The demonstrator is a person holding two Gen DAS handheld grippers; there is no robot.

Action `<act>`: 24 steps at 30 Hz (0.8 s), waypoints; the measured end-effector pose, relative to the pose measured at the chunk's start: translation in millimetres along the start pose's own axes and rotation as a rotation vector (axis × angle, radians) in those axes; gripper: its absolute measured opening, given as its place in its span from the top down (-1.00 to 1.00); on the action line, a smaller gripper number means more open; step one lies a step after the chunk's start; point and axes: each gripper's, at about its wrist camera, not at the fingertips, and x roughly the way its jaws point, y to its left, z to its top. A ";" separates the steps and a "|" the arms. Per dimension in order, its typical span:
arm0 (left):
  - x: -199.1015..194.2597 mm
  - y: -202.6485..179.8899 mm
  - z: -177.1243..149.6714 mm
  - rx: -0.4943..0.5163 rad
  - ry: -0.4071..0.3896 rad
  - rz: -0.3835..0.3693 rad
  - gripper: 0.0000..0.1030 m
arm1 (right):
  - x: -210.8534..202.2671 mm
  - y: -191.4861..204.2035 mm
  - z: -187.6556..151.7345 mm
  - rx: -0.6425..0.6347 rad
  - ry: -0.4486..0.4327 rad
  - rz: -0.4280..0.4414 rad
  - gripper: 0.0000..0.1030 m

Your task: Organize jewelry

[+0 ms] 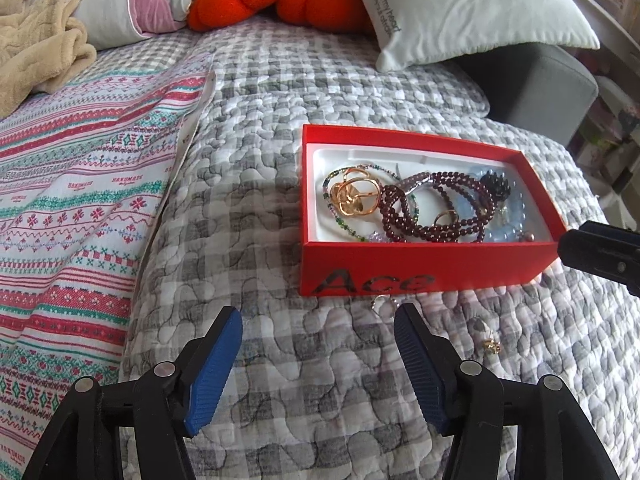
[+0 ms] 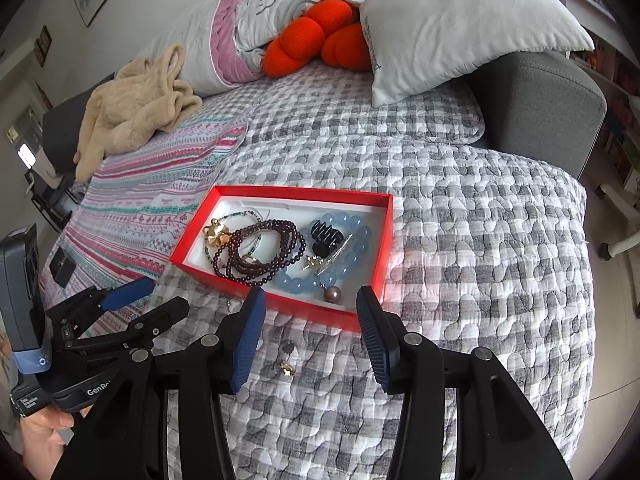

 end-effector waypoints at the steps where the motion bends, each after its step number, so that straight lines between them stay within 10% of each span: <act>1: -0.1 0.9 -1.9 -0.005 0.004 -0.001 -0.36 | -0.9 0.0 -2.6 -0.003 0.003 -0.005 -0.02; 24: 3.3 7.9 -49.7 0.066 0.066 0.036 -0.72 | 28.3 16.6 -75.2 -0.128 0.126 -0.084 -0.10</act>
